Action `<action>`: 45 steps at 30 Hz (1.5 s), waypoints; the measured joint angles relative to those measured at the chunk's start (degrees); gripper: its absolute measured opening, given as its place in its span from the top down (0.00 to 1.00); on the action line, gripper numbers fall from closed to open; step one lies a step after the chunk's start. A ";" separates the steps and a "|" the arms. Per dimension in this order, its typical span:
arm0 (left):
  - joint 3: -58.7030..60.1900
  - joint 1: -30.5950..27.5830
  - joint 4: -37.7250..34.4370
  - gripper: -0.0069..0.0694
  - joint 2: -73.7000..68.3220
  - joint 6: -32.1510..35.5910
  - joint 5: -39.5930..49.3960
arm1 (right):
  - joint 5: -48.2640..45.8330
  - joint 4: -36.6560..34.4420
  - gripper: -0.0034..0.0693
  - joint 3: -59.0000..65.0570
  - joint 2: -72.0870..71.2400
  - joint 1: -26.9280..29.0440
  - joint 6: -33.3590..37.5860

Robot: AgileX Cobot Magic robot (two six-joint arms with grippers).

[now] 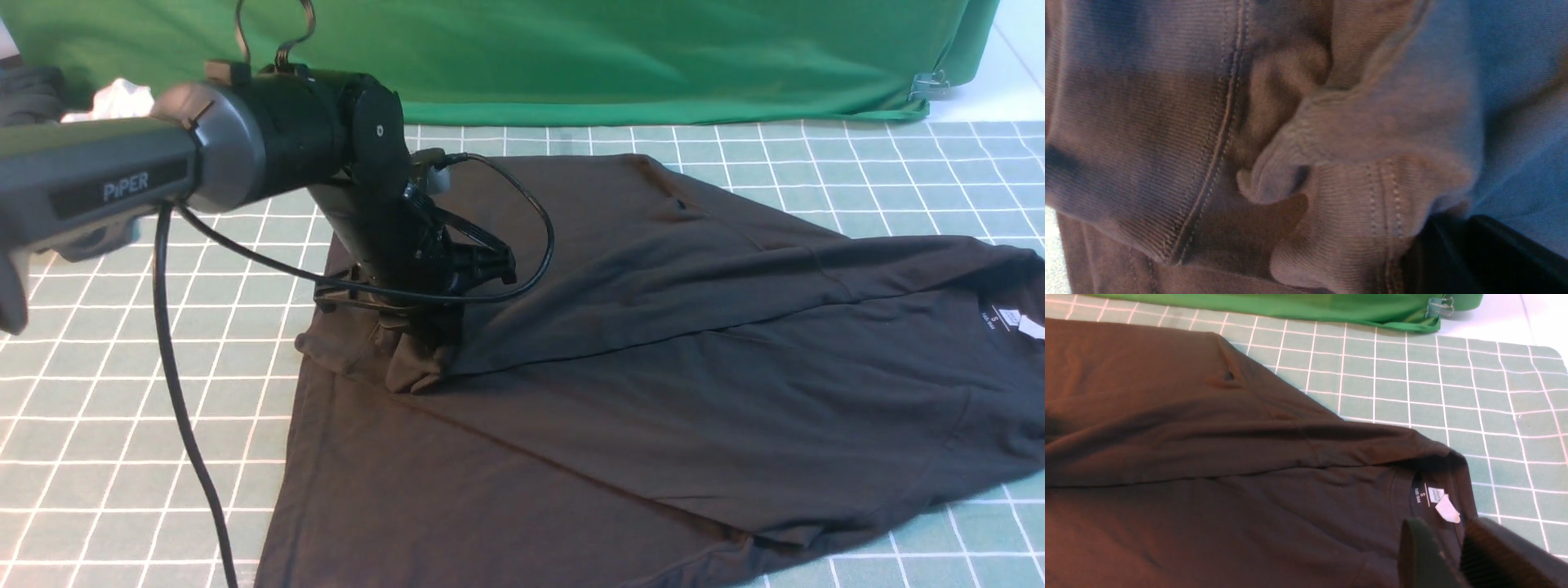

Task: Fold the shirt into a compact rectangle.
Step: 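Fold the left side of the dark shirt inward over its body with the left gripper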

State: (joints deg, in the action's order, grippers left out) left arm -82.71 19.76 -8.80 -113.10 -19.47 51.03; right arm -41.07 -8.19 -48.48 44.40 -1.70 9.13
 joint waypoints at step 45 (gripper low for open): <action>2.39 -8.92 -1.79 0.68 -1.05 6.44 -8.00 | 0.55 0.05 0.74 0.00 0.00 0.00 0.00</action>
State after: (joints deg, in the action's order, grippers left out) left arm -80.32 10.83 -10.60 -114.14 -13.03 43.03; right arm -40.52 -8.14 -48.48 44.40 -1.70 9.13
